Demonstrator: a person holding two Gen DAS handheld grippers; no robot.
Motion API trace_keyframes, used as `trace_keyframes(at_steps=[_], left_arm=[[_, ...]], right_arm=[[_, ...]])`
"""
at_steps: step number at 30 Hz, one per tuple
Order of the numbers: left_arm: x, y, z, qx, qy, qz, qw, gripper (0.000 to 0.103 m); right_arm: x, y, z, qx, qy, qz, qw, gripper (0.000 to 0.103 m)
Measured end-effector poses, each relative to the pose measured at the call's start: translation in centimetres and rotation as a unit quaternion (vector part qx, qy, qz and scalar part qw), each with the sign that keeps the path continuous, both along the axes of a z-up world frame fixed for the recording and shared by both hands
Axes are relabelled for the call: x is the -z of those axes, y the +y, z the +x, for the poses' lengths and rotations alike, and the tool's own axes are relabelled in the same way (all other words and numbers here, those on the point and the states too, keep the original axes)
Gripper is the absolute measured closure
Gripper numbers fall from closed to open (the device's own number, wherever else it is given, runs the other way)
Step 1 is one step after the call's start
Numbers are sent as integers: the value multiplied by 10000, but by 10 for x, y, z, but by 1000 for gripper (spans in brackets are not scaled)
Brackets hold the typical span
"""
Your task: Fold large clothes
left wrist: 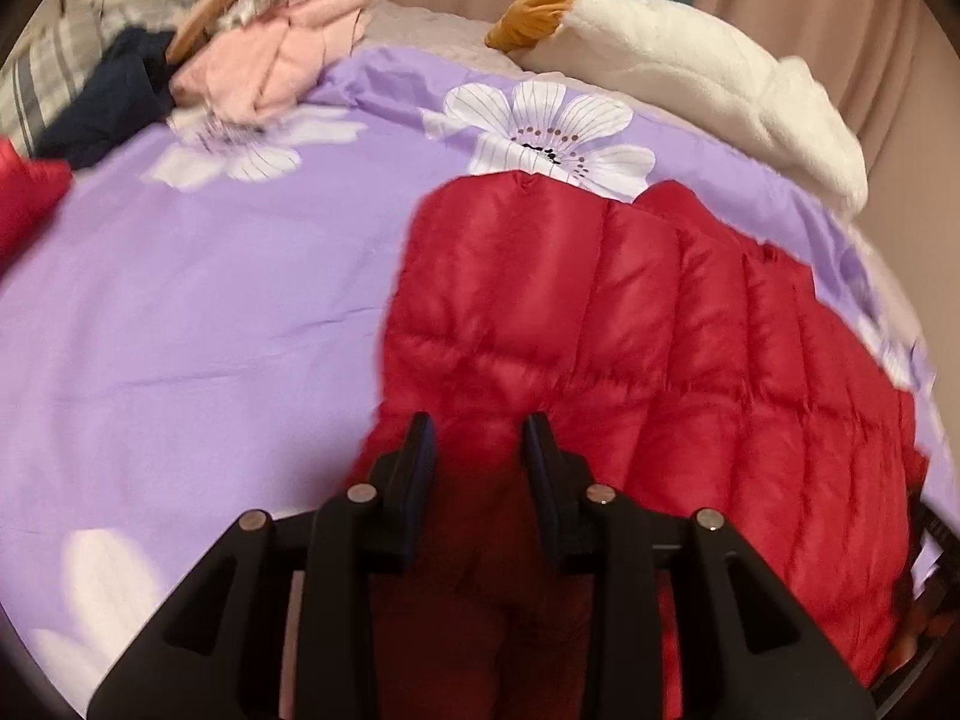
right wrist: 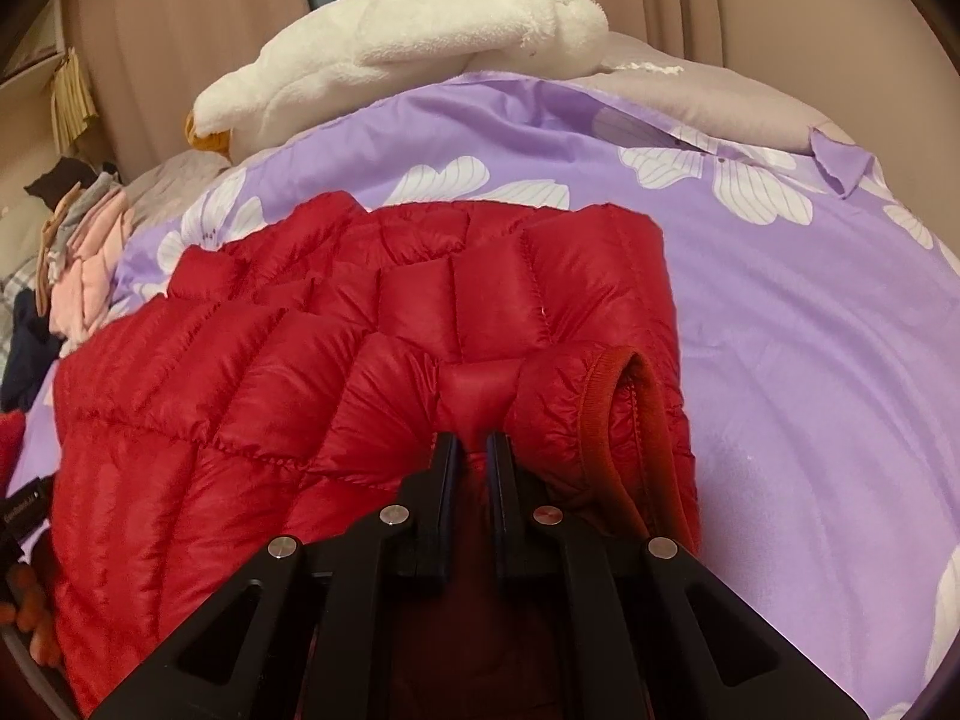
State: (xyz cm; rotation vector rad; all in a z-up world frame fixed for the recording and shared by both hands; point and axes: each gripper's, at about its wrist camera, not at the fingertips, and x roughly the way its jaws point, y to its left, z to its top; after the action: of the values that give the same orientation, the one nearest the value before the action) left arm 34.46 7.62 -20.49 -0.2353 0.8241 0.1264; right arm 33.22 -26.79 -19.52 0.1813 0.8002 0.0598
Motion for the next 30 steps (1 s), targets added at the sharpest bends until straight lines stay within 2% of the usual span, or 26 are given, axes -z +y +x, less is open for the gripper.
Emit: trace_keyframes(at_steps=[3, 5, 7, 8, 9, 10, 13, 15, 18, 23, 26, 28, 30], left_arm=[[-16, 16, -37, -33, 73, 228, 9997, 66], [-16, 35, -63, -125, 148, 8, 9998, 56], [-12, 56, -98, -191, 307, -407, 9985, 43], [-10, 61, -109, -227, 340, -505, 9979, 41], [-6, 64, -127, -236, 407, -591, 9971, 40], [-1, 65, -144, -164, 487, -626, 9967, 40], [14, 56, -180, 7, 681, -805, 9944, 40], [18, 49, -210, 128, 473, -1063, 9931, 40], [21, 39, -238, 420, 536, -1462, 9869, 40], [21, 18, -269, 568, 446, -1148, 9908, 41], [23, 7, -283, 587, 358, -1293, 9892, 43], [23, 3, -282, 641, 361, -1264, 9892, 49], [24, -6, -284, 597, 340, -978, 9928, 54]], right_arm=[[-17, -13, -24, 34, 10, 107, 9999, 97], [-26, -21, -42, -25, 35, 24, 10000, 90], [-33, -31, -67, -87, 31, 51, 9999, 63], [-37, -37, -82, -68, -1, 126, 9999, 53], [-39, -45, -105, -3, -66, 218, 9997, 34], [-42, -49, -116, 36, -101, 276, 9996, 23], [-41, -67, -159, 176, -23, 431, 9989, 22], [-33, -73, -182, 183, 182, 442, 9987, 22], [-19, -73, -208, 81, 503, 472, 9976, 22], [0, -68, -240, 18, 722, 496, 9962, 22], [4, -66, -256, 22, 592, 474, 9971, 22], [3, -63, -260, -10, 580, 403, 9975, 22], [3, -61, -263, 25, 543, 420, 9976, 23]])
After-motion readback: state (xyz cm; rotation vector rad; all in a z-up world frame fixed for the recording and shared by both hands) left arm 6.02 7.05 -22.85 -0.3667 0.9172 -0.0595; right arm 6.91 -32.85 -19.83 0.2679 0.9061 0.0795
